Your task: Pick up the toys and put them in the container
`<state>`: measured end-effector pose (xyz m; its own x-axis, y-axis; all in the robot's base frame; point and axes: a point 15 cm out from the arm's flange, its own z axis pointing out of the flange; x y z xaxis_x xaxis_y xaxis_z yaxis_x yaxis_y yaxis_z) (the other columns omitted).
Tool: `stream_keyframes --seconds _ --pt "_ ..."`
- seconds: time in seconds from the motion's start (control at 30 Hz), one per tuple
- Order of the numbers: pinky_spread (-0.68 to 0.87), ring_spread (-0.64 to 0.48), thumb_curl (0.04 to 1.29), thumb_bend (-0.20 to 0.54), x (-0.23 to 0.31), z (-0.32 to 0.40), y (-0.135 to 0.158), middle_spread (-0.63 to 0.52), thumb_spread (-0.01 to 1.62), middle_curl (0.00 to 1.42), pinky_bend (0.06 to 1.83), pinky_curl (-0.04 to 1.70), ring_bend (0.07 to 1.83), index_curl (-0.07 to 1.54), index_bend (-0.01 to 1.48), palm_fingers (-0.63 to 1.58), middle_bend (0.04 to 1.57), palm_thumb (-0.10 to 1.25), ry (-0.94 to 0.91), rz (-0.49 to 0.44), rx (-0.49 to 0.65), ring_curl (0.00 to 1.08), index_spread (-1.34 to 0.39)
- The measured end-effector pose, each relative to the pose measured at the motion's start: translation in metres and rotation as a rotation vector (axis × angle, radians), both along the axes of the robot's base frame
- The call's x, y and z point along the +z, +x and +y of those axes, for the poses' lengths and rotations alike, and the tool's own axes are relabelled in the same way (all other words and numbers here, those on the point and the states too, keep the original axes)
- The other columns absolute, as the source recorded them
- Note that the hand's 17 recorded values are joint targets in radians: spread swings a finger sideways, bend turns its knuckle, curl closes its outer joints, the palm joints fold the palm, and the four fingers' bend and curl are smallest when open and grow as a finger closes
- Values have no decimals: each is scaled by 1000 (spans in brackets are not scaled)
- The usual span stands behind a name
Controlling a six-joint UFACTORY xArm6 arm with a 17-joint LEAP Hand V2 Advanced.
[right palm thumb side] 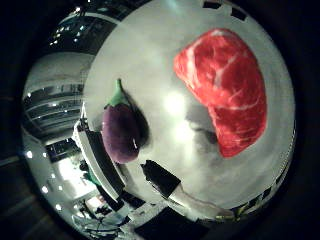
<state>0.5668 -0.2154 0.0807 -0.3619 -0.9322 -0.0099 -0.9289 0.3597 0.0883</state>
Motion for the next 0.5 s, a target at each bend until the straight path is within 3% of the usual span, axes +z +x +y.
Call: stream_keyframes --seconds 0.17,0.3,0.43,0.5 --pt "474 251 297 -21 -6 0 -3 223 966 347 581 312 478 235 149 181 325 436 1 29 5 261 -19" --pt "425 182 317 0 -10 1 -10 146 957 371 571 292 588 234 142 377 417 538 6 62 6 274 -56" --pt "230 -2 334 -10 -16 -6 -14 -3 945 411 591 276 773 232 148 620 538 634 -50 93 34 310 -143" --pt "-19 -132 347 -6 -16 -12 -17 -104 931 444 750 310 901 228 145 866 607 705 -80 110 36 358 -222"
